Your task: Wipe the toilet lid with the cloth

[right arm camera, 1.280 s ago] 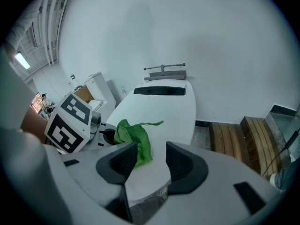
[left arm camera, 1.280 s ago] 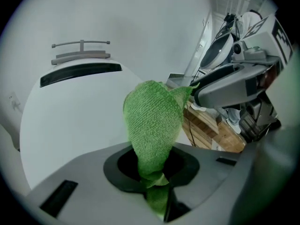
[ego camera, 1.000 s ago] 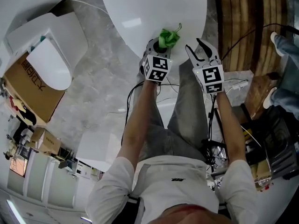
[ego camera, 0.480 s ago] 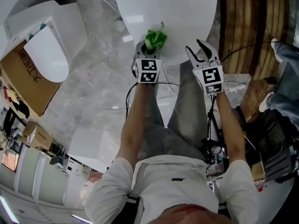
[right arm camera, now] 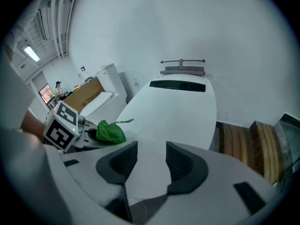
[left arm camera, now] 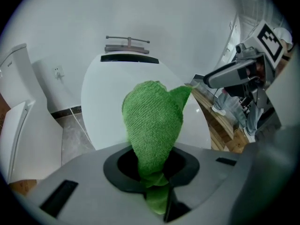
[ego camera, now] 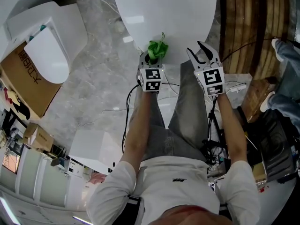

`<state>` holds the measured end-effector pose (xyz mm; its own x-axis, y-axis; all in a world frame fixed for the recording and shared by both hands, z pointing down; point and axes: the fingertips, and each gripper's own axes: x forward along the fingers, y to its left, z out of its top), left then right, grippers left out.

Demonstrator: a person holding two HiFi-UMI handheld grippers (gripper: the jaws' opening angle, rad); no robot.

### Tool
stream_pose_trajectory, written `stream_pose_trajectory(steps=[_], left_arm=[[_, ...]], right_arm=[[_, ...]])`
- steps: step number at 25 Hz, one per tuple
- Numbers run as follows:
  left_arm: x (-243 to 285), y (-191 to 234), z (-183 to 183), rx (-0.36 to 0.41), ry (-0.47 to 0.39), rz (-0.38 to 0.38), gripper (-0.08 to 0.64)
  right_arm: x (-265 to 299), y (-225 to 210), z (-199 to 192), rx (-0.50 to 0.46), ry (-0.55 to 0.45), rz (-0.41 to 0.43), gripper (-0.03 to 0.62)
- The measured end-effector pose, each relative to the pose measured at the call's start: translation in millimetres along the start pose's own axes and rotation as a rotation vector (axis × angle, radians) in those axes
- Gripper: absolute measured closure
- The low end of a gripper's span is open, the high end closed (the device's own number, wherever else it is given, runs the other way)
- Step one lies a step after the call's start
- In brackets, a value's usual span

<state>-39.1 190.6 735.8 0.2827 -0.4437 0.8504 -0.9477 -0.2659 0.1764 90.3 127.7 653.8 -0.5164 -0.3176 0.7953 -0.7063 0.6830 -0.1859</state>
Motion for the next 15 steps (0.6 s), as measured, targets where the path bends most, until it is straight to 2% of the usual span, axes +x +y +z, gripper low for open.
stream_pose_trajectory(steps=[8, 12, 15], left_arm=[[8.5, -49.1, -4.8, 0.026, 0.030, -0.130, 0.476], [0.1, -64.1, 18.0, 0.046, -0.005, -0.195, 0.476], [-26.4, -72.5, 50.3, 0.047, -0.061, -0.221, 0.476]], right_arm=[[-16.1, 0.9, -4.1, -0.004, 0.000, 0.006, 0.390], [-34.0, 0.7, 13.0, 0.032, -0.016, -0.013, 0.390], [-59.9, 0.3, 34.6, 0.021, -0.044, -0.026, 0.390]])
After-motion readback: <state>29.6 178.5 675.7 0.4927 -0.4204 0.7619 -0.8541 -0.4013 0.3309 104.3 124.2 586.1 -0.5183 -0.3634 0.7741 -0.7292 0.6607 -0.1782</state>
